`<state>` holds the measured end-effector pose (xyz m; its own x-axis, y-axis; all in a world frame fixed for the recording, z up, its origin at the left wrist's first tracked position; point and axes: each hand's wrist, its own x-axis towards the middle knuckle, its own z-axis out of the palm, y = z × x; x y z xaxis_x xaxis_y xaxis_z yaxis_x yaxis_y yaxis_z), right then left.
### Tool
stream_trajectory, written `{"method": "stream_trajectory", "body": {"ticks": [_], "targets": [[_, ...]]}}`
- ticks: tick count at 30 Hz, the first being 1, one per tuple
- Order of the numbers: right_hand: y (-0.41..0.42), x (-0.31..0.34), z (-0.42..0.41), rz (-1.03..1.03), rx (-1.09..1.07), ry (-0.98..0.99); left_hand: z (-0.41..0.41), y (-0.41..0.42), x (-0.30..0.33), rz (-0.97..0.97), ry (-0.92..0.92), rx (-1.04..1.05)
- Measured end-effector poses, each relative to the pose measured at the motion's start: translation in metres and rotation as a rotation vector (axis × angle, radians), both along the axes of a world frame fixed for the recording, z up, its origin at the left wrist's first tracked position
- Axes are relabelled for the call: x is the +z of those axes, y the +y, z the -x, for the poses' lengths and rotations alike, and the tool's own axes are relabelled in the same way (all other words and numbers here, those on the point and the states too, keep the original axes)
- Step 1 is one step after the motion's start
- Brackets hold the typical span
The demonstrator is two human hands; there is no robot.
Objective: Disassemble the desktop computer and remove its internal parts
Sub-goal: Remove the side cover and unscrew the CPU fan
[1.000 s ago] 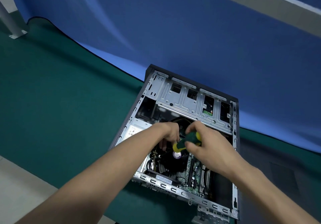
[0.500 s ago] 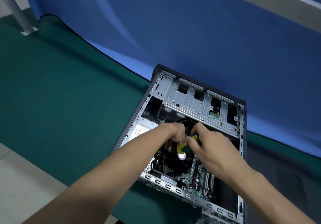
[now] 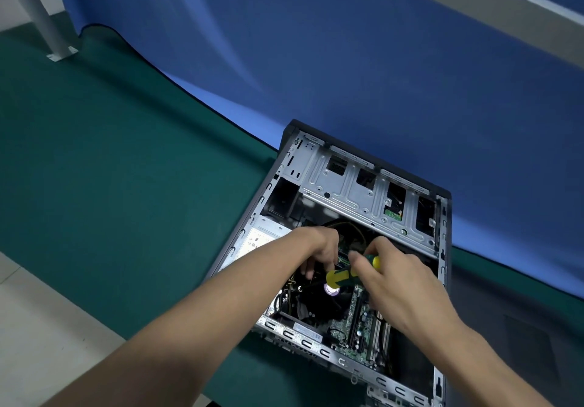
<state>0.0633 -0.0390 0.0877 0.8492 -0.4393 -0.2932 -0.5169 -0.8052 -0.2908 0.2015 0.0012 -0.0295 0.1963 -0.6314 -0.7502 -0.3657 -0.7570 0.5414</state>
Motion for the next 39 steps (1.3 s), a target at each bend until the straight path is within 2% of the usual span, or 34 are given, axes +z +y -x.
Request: {"method": "stream_trajectory", "body": {"ticks": [5,9,14,18,21,22,25,26,30,34,37,39], "targets": [[0.003,0.002,0.000,-0.108,0.092,0.002,0.000,0.001,0.003,0.006,-0.008,0.010],[0.006,0.003,-0.002,0.053,0.049,-0.002,0.001,0.000,0.002,0.003,0.016,0.002],[0.011,0.004,0.000,-0.072,0.145,-0.017,0.001,0.001,0.002,0.017,-0.014,-0.002],[0.009,0.005,-0.004,0.072,0.101,0.003,0.000,0.001,0.003,0.012,-0.017,-0.027],[0.007,0.005,-0.008,-0.106,0.135,0.034,0.002,0.001,0.000,0.017,-0.037,-0.019],[0.009,0.006,-0.007,-0.108,0.152,0.038,0.002,0.001,-0.002,0.020,-0.043,-0.017],[0.007,0.006,-0.006,0.101,0.139,0.028,0.001,0.000,-0.001,0.013,-0.032,-0.008],[0.005,0.006,-0.005,0.103,0.137,0.022,0.001,0.000,0.000,0.010,-0.034,-0.011],[0.002,0.006,-0.005,-0.101,0.173,0.048,0.002,0.000,-0.002,0.015,-0.027,-0.016],[-0.002,0.006,-0.001,0.178,0.132,0.057,0.000,0.000,-0.002,0.006,0.004,0.004],[-0.006,0.005,0.001,-0.022,0.187,0.025,0.001,0.000,0.000,0.006,0.006,0.010],[-0.003,0.006,0.002,-0.059,0.210,0.030,0.001,0.000,0.000,0.003,0.011,0.015]]}}
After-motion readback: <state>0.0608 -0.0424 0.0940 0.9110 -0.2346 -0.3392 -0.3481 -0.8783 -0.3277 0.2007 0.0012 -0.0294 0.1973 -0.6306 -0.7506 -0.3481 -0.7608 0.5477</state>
